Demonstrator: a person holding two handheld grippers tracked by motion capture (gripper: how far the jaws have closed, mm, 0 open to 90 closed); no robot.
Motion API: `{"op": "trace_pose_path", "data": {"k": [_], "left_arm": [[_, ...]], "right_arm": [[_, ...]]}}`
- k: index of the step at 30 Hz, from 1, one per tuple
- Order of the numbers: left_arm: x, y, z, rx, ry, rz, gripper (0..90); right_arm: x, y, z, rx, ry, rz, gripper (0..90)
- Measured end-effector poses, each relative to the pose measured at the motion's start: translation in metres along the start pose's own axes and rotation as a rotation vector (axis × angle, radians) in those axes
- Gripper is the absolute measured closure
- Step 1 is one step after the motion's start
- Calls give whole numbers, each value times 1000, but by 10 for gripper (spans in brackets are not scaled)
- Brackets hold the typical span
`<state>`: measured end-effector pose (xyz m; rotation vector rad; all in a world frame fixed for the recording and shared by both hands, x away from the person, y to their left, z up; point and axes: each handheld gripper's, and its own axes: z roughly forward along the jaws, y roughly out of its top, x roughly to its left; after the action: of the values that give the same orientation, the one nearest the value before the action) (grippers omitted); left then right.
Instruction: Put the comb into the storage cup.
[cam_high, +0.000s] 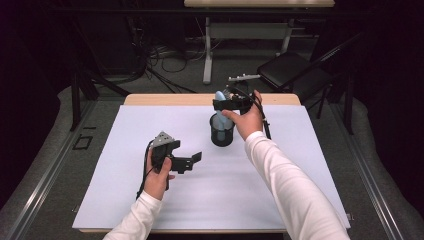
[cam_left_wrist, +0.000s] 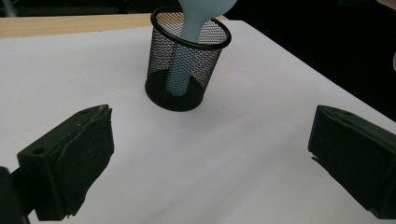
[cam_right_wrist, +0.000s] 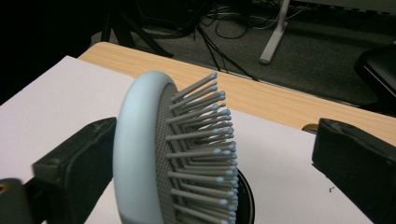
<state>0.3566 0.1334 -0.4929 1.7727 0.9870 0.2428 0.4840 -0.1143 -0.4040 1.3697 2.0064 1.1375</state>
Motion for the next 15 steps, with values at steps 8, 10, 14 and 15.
{"op": "trace_pose_path", "data": {"k": [8,10,14,15], "left_arm": [[1,0,0,3,3,-6,5],[2,0,-1,-1,1,-6,5],[3,0,-2,-3,0,-10,5],[3,0,-2,-4,0,-11,5]], "right_arm": [[-2,1,-2,-6,-2,-1,0],[-2,1,-3,-6,2,1,0],[-1,2,-3,-4,1,-4,0],[0,2,-3,-4,1,-7,0]]}}
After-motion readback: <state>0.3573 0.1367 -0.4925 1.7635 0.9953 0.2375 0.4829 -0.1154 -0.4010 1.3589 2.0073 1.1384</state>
